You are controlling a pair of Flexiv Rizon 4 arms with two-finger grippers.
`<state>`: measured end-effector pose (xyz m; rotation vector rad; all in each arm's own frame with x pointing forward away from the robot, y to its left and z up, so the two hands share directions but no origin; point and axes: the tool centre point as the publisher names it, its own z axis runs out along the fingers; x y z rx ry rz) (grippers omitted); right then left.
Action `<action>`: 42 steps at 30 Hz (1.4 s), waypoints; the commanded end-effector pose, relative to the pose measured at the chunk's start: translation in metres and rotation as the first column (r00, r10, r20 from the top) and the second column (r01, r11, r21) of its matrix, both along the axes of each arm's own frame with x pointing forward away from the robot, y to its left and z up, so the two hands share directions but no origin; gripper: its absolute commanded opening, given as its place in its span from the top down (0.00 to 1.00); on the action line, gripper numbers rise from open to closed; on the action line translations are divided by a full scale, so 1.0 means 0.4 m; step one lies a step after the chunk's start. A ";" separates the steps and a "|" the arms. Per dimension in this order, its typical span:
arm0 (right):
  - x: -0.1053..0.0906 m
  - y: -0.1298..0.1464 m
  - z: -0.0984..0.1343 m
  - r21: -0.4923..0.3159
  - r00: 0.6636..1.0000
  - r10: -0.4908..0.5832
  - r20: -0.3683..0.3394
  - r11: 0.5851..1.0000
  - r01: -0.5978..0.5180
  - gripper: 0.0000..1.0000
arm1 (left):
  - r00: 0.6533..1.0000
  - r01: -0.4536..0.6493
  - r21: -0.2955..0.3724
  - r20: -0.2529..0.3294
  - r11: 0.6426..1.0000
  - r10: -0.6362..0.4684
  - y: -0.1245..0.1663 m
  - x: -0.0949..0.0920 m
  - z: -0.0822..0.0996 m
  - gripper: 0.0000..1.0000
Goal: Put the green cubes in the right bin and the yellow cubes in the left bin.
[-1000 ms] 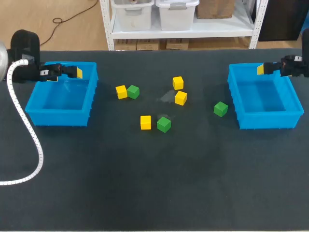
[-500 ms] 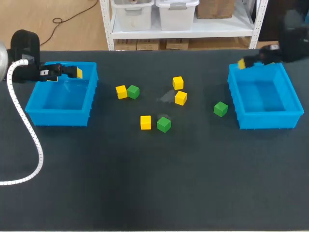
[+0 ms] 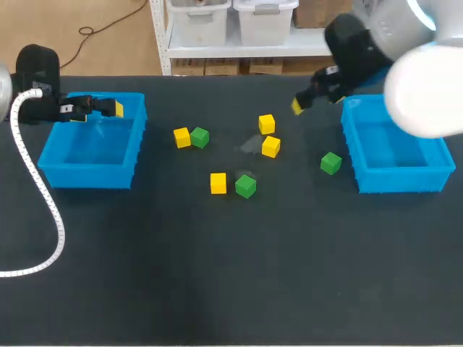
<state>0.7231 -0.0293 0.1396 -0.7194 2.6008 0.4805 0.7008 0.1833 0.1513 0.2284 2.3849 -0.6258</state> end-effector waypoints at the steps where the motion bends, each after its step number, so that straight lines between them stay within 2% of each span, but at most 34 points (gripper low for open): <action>1: -0.006 0.039 -0.009 -0.036 0.998 0.053 -0.039 0.998 -0.054 0.00 | 1.000 0.003 -0.007 0.006 1.000 -0.003 0.003 -0.002 -0.003 0.00; 7: -0.029 0.107 -0.043 -0.091 0.982 0.169 -0.081 0.980 -0.176 0.00 | 1.000 0.003 -0.007 0.006 1.000 -0.003 0.003 -0.002 -0.003 0.00; 13: -0.054 0.168 -0.085 -0.125 0.966 0.215 -0.144 0.964 -0.234 0.00 | 1.000 0.003 -0.007 0.006 1.000 -0.003 0.003 -0.002 -0.003 0.00; 21: -0.081 0.225 -0.153 -0.187 0.939 0.261 -0.225 0.934 -0.305 0.00 | 1.000 0.003 -0.007 0.006 1.000 -0.003 0.003 -0.002 -0.003 0.00; 24: -0.094 0.236 -0.168 -0.186 0.927 0.276 -0.255 0.926 -0.327 0.00 | 1.000 0.003 -0.007 0.006 1.000 -0.003 0.003 -0.002 -0.003 0.00; 34: -0.095 0.228 -0.147 -0.184 0.930 0.302 -0.209 0.922 -0.341 0.00 | 1.000 0.003 -0.007 0.006 1.000 -0.003 0.003 -0.002 -0.003 0.00; 42: -0.095 0.228 -0.147 -0.184 0.930 0.302 -0.209 0.922 -0.341 0.00 | 1.000 0.003 -0.007 0.006 1.000 -0.003 0.003 -0.002 -0.003 0.00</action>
